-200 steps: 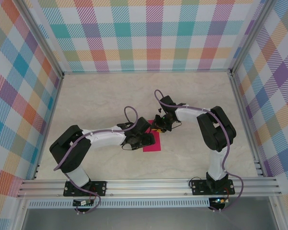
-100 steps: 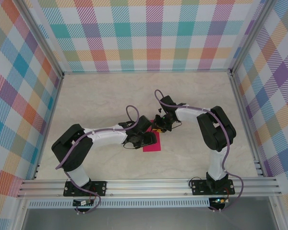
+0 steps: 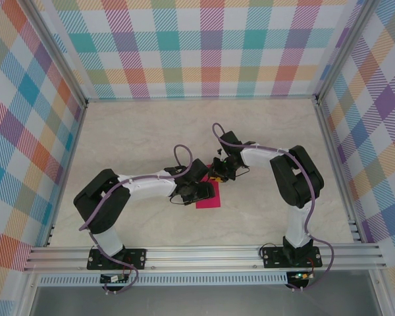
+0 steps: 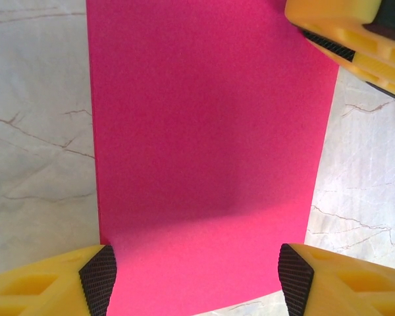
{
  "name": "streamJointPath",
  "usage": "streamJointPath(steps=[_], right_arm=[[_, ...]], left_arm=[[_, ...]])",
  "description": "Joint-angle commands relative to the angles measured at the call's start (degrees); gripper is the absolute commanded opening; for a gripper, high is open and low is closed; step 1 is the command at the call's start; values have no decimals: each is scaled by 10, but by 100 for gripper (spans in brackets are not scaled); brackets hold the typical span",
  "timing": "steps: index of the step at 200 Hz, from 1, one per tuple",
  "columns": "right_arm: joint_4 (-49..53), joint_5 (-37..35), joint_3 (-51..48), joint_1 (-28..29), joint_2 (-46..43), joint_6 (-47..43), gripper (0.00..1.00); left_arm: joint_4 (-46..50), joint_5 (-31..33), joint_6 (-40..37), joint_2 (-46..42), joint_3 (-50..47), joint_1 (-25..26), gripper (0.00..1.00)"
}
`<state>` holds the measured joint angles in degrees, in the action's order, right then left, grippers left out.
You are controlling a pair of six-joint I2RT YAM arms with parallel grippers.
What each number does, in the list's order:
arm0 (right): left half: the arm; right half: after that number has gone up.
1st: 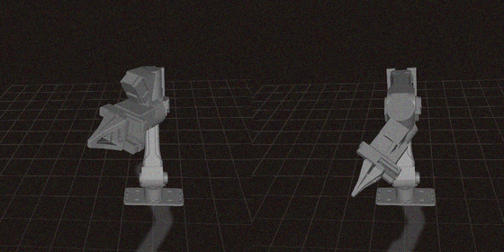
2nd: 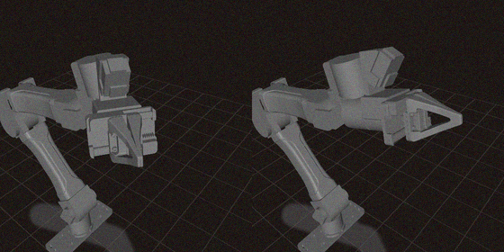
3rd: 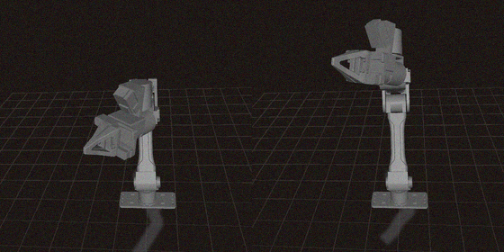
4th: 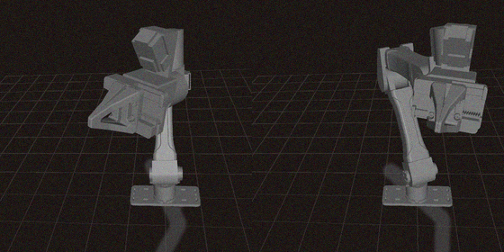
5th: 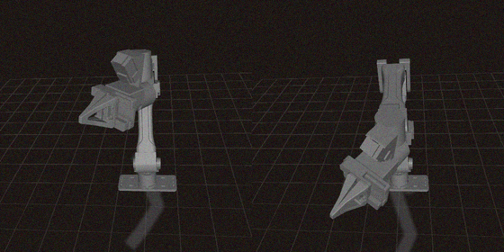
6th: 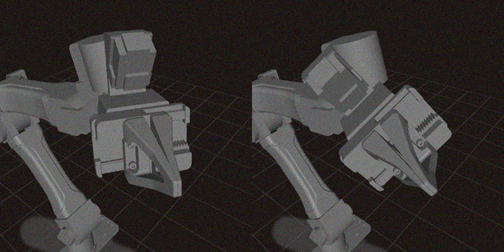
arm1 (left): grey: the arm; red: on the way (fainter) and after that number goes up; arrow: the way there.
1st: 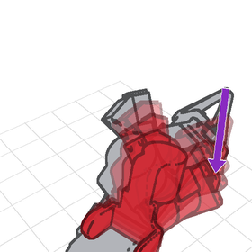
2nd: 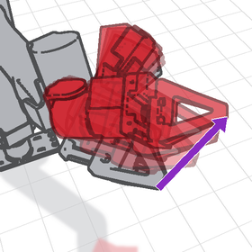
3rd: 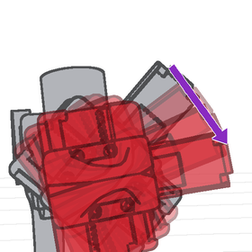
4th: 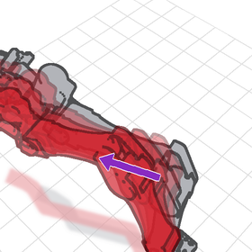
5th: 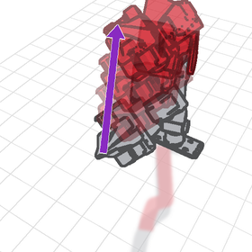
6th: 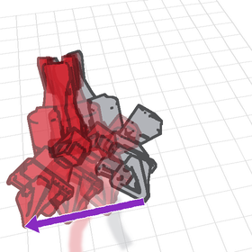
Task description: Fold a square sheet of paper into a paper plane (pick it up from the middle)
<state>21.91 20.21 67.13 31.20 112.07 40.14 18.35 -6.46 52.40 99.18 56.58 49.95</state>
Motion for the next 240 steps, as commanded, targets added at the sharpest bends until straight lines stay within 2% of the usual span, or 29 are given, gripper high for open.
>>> streamJointPath(steps=[1, 34, 41, 94, 122, 240], right_arm=[[24, -72, -39, 5, 75, 5, 24], [21, -71, -44, 5, 75, 6, 24], [21, -71, -45, 5, 75, 6, 24], [20, -71, -47, 5, 75, 6, 24], [19, -70, -47, 5, 75, 6, 24], [19, -70, -46, 4, 81, 6, 24]], left_arm=[[-5, -17, -8, 27, 9, -1, 69], [-20, -23, -3, 34, 9, -1, 60], [-41, -19, -3, 33, 9, -1, 59], [-36, 17, -3, 5, 8, -1, 51], [-37, 26, -5, -11, 5, -1, 43], [-41, 6, -9, -40, 10, -2, 38]])
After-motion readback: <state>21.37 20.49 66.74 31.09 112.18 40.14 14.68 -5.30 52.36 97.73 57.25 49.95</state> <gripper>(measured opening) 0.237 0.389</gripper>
